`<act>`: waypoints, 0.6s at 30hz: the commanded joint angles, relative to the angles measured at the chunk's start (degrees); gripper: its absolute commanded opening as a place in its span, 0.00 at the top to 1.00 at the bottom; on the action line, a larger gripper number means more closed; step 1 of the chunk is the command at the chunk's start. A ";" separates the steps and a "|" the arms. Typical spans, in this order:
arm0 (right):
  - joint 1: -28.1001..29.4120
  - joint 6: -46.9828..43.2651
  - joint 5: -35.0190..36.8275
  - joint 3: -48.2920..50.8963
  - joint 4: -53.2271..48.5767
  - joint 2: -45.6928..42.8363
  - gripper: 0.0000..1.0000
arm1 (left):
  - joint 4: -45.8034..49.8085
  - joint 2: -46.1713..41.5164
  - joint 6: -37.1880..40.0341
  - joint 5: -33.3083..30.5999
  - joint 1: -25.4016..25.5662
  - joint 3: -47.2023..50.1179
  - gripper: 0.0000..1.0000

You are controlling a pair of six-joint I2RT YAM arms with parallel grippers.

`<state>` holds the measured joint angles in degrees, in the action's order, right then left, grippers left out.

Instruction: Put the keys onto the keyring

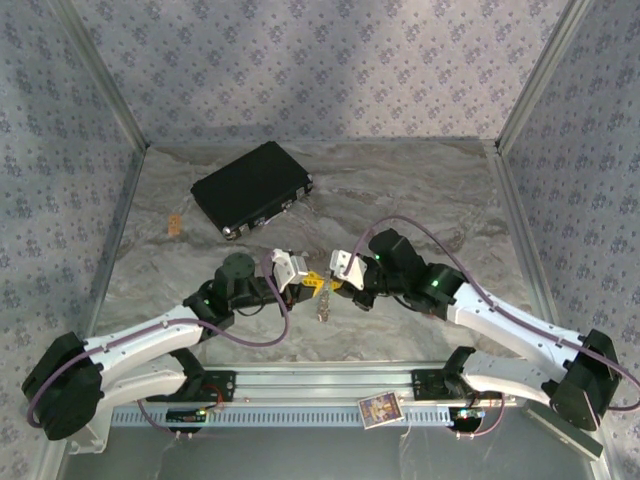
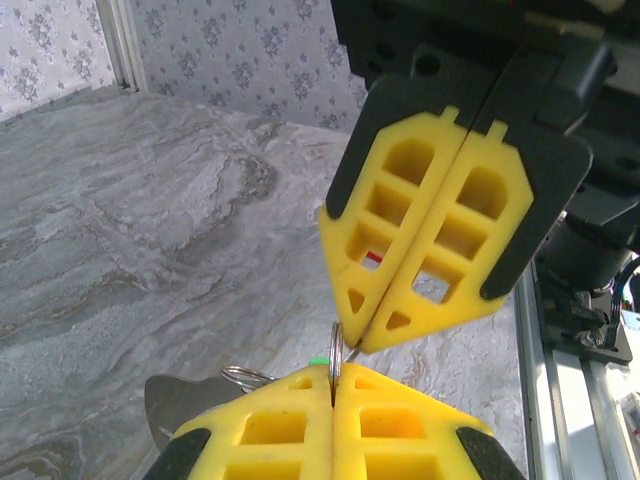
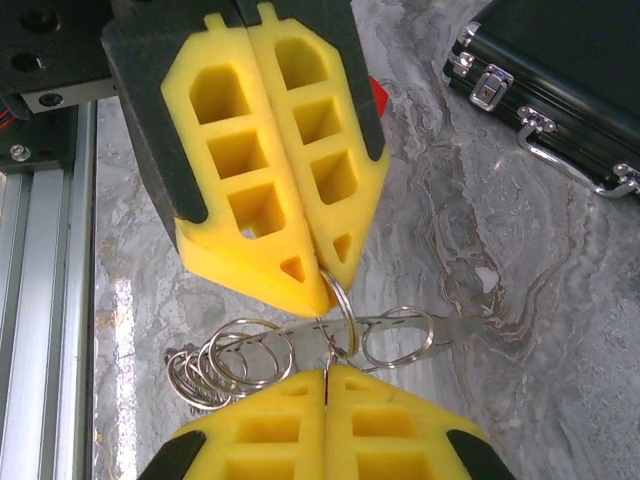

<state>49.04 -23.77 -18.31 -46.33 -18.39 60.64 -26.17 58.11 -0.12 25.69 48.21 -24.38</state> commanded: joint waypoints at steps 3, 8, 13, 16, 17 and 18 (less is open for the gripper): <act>1.44 -0.46 0.11 -1.48 -0.32 1.71 1.00 | -8.54 1.34 -3.29 -0.64 -0.33 0.65 1.00; 1.38 -0.40 0.49 -1.52 -1.13 0.99 0.90 | -9.15 1.64 -3.42 -1.13 -0.34 0.98 1.00; -2.30 0.89 -0.64 1.17 -1.29 -3.91 0.75 | -8.12 0.18 -1.50 -1.15 -0.31 1.72 1.00; -4.53 2.32 -2.60 3.43 0.45 -5.10 0.65 | -7.85 -0.60 -0.59 -0.45 -0.31 1.98 1.00; -4.56 2.50 -3.05 3.80 0.72 -4.71 0.64 | -7.84 -0.76 -0.42 -0.06 -0.37 1.96 1.00; -4.56 2.82 -3.66 4.01 1.10 -4.10 0.64 | -7.89 -0.88 -0.33 0.45 -0.32 1.97 1.00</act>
<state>44.66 -22.63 -19.38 -43.92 -17.93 55.83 -30.28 58.83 -1.76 24.51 48.21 -22.72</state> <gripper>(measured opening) 0.357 0.046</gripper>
